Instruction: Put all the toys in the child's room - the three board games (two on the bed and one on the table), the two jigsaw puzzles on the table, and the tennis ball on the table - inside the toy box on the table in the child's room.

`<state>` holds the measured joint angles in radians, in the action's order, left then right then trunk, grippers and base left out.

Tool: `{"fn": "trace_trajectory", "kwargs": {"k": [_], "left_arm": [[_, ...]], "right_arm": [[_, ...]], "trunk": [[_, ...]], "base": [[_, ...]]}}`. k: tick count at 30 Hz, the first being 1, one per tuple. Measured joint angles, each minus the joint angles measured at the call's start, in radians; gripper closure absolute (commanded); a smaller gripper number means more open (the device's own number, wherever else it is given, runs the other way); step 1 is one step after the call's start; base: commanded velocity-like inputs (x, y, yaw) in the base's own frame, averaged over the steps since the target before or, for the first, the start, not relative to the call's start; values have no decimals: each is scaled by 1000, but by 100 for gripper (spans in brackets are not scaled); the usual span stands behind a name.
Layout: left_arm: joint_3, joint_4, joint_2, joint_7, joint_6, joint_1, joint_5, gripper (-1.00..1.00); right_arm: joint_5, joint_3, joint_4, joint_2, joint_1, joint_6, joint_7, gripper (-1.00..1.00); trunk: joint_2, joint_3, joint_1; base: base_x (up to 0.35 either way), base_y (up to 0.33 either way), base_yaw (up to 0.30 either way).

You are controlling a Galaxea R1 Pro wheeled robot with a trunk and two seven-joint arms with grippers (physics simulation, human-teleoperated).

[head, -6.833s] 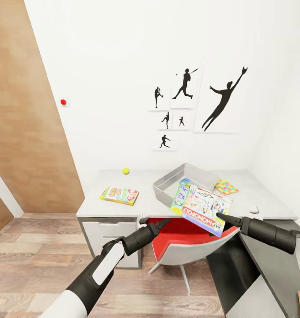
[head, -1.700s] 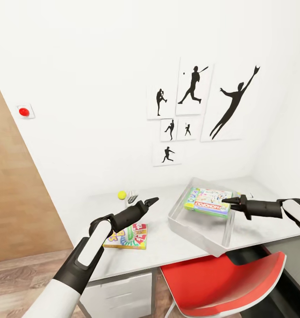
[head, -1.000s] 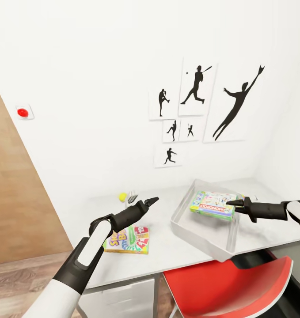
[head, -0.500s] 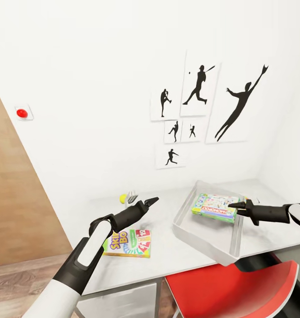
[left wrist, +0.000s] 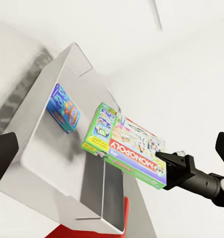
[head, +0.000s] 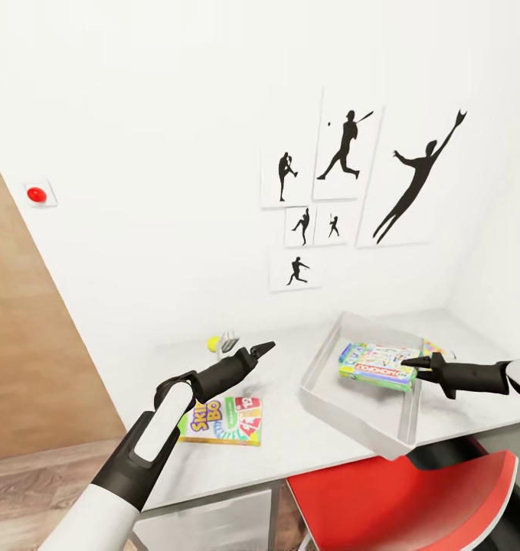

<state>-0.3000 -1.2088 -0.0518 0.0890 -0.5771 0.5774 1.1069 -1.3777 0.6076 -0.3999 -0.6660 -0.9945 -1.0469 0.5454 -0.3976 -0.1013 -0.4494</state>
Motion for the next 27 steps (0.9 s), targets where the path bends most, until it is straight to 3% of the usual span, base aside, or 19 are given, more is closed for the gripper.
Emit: {"fn": "trace_trajectory", "kwargs": {"k": [10, 20, 27], "left_arm": [[0, 0, 0, 0, 0, 0, 0, -100], [-1, 0, 0, 0, 0, 0, 0, -100], [-1, 0, 0, 1, 0, 0, 0, -100]], "right_arm": [[0, 0, 5, 22, -1, 0, -9, 100], [0, 1, 6, 74, -14, 0, -107, 100], [-1, 0, 7, 89, -30, 0, -127, 100]], "trunk": [[0, -15, 0], [0, -31, 0], [0, -42, 0]], "base": [[0, 0, 0], [0, 0, 0], [0, 0, 0]]}}
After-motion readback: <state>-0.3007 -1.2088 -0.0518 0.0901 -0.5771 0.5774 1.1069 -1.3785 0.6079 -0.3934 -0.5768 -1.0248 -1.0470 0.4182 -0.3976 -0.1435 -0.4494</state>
